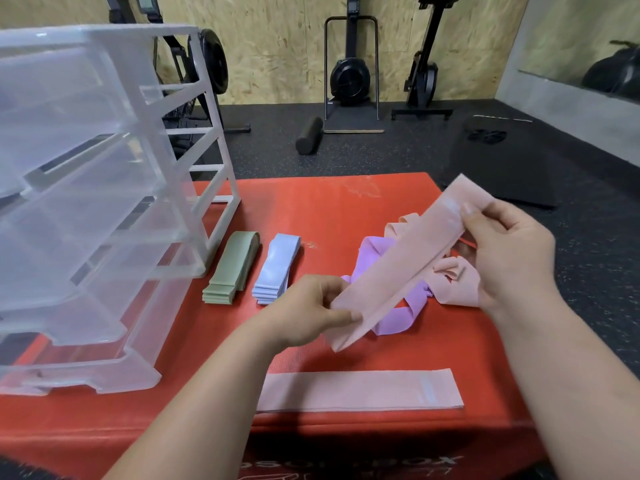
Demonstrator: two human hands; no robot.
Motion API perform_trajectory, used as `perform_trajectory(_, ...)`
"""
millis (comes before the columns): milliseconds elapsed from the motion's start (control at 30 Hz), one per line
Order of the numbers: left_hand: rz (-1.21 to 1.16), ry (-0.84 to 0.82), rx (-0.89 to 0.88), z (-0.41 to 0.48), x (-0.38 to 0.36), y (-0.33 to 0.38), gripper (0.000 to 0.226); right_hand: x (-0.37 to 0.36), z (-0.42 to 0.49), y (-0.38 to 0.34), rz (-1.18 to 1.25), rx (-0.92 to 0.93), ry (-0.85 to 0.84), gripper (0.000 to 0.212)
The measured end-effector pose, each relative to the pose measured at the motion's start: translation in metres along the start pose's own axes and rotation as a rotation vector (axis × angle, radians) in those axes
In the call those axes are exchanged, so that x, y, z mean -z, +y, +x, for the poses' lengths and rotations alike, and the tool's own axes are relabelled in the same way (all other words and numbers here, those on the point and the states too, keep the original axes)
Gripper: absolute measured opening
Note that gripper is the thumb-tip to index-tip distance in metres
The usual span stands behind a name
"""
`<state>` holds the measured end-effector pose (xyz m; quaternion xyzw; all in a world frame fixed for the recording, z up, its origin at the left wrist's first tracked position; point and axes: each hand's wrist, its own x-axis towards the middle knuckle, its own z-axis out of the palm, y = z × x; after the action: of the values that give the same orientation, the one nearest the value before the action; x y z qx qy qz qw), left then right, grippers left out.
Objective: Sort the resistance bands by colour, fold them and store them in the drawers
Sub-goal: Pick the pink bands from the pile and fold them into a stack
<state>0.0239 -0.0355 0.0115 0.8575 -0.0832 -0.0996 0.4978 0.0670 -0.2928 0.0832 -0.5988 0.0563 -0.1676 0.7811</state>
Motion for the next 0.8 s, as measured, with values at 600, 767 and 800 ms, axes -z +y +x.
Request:
perform_trajectory(600, -0.225, 0.305, 0.028, -0.016, 0.026, -0.016, 0.029, 0.093, 0.014, 0.027, -0.370, -0.251, -0.199, 0.053)
perform_trajectory(767, -0.189, 0.345, 0.063, -0.026, 0.026, -0.016, 0.015, 0.100, 0.001, 0.024, -0.421, -0.218, -0.254, 0.028)
perform_trajectory(800, -0.203, 0.365, 0.063, -0.028, 0.025, -0.015, 0.010, 0.101, -0.001, 0.023, -0.419, -0.214, -0.265, 0.024)
